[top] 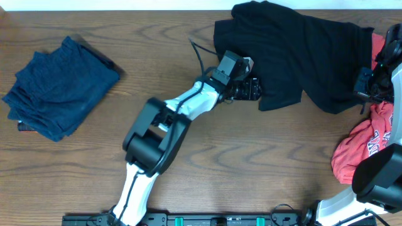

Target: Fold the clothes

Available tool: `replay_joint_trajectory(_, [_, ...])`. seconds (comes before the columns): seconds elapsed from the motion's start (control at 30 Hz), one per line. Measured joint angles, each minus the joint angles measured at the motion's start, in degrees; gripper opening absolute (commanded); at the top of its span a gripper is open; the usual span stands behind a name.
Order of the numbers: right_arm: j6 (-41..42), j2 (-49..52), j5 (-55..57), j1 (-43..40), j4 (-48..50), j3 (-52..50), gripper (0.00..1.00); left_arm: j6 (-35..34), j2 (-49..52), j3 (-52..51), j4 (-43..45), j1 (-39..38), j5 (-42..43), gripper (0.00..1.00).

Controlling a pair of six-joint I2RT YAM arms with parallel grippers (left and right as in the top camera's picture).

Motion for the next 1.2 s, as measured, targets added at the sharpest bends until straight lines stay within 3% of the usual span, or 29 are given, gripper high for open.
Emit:
replay_joint_trajectory(0.23, [0.0,0.0,0.0,0.0,0.0,0.0,0.01,-11.91,4.81,-0.09,14.99,-0.52,0.94,0.68])
replay_joint_trajectory(0.27, [-0.02,0.0,0.0,0.0,0.02,0.0,0.01,-13.38,5.09,-0.04,15.69,-0.66,0.57,0.58])
replay_joint_trajectory(0.33, [0.0,0.0,-0.02,0.0,0.02,0.0,0.01,-16.0,5.49,0.07,15.76,-0.76,-0.46,0.19])
replay_joint_trajectory(0.37, [0.0,0.0,0.0,0.0,0.02,0.0,0.01,-16.48,5.77,0.07,15.45,-0.76,-0.5,0.06])
replay_joint_trajectory(0.57, [0.0,0.0,0.0,0.0,0.0,0.0,0.01,-17.59,6.62,0.2,11.82,0.76,0.48,0.06])
replay_joint_trajectory(0.73, [-0.02,0.0,0.0,-0.09,-0.28,0.0,0.01,-11.87,2.45,0.85,-5.22,6.01,2.34,0.06])
replay_joint_trajectory(1.0, [0.0,0.0,-0.04,-0.83,-4.79,-0.02,0.01,4.11,-7.78,0.42,-44.28,21.38,-0.04,0.06])
replay_joint_trajectory(1.2, [0.0,-0.02,-0.22,-0.81,-9.62,-0.9,0.01,12.66,-14.01,0.31,-68.26,25.64,-3.63,0.06])
